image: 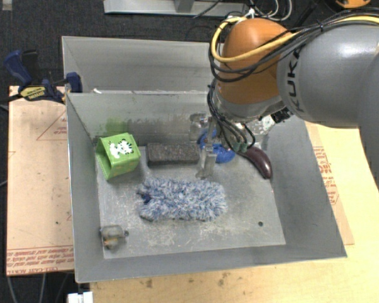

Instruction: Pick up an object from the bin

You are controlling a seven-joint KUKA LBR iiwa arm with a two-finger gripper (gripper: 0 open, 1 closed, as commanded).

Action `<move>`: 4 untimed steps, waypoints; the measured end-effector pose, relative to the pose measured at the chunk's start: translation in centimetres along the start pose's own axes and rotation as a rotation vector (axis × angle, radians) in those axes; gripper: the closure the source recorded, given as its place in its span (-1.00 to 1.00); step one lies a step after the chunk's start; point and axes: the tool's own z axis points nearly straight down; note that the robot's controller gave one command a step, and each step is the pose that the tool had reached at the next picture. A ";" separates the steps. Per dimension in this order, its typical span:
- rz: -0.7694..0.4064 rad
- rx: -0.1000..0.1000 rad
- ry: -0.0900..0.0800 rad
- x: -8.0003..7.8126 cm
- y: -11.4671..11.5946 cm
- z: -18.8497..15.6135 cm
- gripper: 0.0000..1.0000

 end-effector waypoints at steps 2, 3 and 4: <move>0.005 -0.001 -0.016 0.8 -0.5 3.4 -1.00; 0.036 -0.001 -0.010 2.7 -0.4 9.7 -1.00; 0.015 -0.001 -0.009 5.8 0.8 11.7 1.00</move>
Offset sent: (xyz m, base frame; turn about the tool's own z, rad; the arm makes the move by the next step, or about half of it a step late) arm -0.0262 -0.0149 -0.0969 0.0109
